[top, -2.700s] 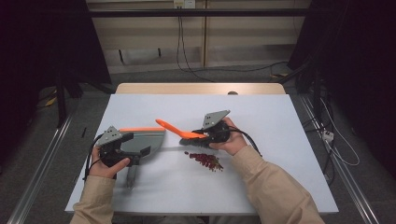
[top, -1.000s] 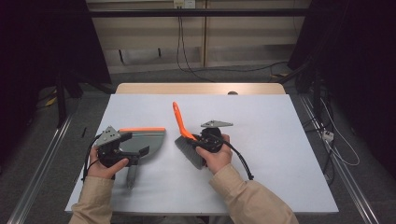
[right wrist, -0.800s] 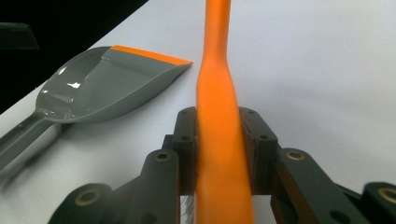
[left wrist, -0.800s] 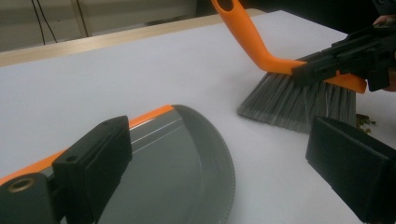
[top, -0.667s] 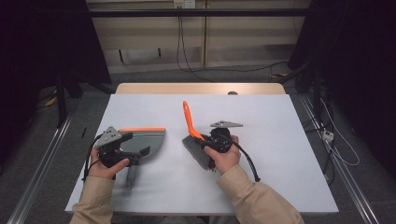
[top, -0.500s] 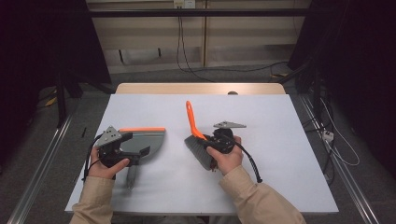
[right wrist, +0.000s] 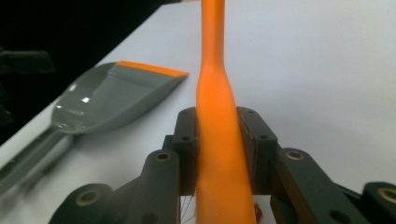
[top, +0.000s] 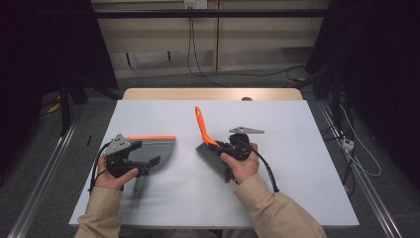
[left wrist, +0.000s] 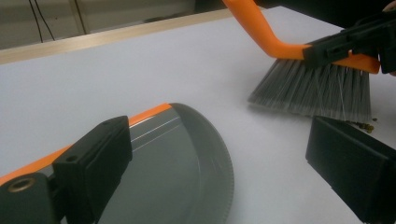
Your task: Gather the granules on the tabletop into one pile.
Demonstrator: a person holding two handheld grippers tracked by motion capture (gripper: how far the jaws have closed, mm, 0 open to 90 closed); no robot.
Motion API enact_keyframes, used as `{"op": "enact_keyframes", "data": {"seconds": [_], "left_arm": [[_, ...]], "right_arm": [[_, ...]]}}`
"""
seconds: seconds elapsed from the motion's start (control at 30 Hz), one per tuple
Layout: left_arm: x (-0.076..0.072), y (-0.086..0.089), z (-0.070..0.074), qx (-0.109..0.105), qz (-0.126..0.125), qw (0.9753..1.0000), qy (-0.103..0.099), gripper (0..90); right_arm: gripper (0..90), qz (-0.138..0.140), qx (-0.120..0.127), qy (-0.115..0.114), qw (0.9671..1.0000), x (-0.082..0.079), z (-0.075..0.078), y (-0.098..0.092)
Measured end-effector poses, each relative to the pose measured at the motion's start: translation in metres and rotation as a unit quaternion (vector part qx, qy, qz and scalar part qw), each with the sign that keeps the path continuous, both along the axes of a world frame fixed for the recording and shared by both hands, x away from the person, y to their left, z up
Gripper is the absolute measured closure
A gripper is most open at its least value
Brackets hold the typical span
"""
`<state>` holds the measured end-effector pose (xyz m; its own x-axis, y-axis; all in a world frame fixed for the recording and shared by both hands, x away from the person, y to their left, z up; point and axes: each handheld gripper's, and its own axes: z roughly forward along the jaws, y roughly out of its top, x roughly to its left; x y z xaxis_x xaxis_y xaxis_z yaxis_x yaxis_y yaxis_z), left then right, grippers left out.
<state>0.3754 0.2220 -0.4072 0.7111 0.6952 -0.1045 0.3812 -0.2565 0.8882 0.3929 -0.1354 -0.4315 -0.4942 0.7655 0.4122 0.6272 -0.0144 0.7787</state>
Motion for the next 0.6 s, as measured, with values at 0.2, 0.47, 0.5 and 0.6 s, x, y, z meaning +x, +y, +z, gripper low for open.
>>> {"op": "enact_keyframes", "data": {"seconds": [0.2,0.47,0.5,0.6], "left_arm": [[0.001,0.001,-0.001,0.001,0.000,1.0000,0.002,7.1],[0.001,0.002,0.000,0.001,0.001,1.0000,0.002,7.1],[0.001,0.002,0.000,0.002,0.001,1.0000,0.002,7.1],[0.002,0.002,-0.001,0.001,0.002,1.0000,0.002,7.1]], "right_arm": [[71.4,0.015,0.029,-0.027,0.9991,0.007,0.020,-0.005],[71.4,0.081,-0.036,-0.113,0.9897,0.029,0.028,-0.031],[71.4,0.094,-0.054,-0.123,0.9864,0.031,0.026,-0.034],[71.4,0.124,-0.087,-0.143,0.9781,0.037,0.018,-0.038]]}}
